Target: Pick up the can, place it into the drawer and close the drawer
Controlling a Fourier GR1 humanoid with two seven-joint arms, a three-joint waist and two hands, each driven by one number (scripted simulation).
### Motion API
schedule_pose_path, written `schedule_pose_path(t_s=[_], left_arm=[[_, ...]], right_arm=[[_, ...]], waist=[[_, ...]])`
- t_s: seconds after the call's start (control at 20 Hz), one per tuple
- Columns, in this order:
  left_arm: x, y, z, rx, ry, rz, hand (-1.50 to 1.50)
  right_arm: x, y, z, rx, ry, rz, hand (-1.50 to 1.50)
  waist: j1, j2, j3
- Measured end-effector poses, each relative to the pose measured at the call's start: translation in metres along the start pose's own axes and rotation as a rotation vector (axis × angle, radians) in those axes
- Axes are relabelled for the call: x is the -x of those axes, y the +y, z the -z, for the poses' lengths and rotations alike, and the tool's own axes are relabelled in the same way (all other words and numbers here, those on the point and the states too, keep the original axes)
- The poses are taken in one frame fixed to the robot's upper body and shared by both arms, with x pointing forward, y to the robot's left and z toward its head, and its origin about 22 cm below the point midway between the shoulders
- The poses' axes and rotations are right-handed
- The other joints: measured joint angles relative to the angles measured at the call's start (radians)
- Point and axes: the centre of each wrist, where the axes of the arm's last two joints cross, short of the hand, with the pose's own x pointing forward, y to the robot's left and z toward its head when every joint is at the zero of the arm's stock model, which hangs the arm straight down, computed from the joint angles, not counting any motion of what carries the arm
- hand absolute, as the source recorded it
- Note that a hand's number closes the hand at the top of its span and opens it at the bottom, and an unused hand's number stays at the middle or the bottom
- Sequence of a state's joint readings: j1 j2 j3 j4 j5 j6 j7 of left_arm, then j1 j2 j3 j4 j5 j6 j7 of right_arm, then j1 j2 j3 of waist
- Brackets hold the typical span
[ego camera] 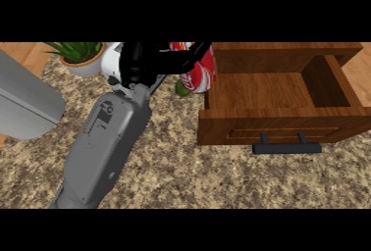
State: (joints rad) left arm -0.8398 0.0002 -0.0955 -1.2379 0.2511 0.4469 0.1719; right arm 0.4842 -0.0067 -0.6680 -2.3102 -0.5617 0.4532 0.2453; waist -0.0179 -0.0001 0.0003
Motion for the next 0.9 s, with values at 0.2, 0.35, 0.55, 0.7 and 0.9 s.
schedule_pose_path(t_s=[0.2, 0.35, 0.55, 0.7, 0.9], left_arm=[[-0.012, -0.022, 0.011, 0.005, -0.003, 0.012, 1.50], [-0.015, -0.032, 0.020, 0.007, -0.008, 0.023, 1.50], [-0.016, -0.048, 0.030, 0.010, -0.006, 0.030, 1.50], [-0.019, -0.061, 0.033, 0.016, 0.003, 0.034, 1.50], [-0.024, -0.078, 0.038, 0.020, 0.011, 0.048, 1.50]], right_arm=[[0.004, 0.000, 0.004, 0.001, 0.000, -0.001, -1.50], [0.004, -0.001, 0.007, -0.006, -0.005, -0.005, -1.50], [0.002, -0.001, 0.010, -0.007, -0.011, -0.007, -1.50], [0.006, -0.001, 0.010, -0.015, -0.008, -0.008, -1.50], [0.004, -0.001, 0.014, -0.020, -0.012, -0.010, -1.50]], waist=[[0.000, 0.001, 0.000], [-0.003, 0.002, 0.000], [-0.009, 0.003, 0.000], [-0.011, 0.003, 0.000], [-0.015, 0.004, 0.000]])
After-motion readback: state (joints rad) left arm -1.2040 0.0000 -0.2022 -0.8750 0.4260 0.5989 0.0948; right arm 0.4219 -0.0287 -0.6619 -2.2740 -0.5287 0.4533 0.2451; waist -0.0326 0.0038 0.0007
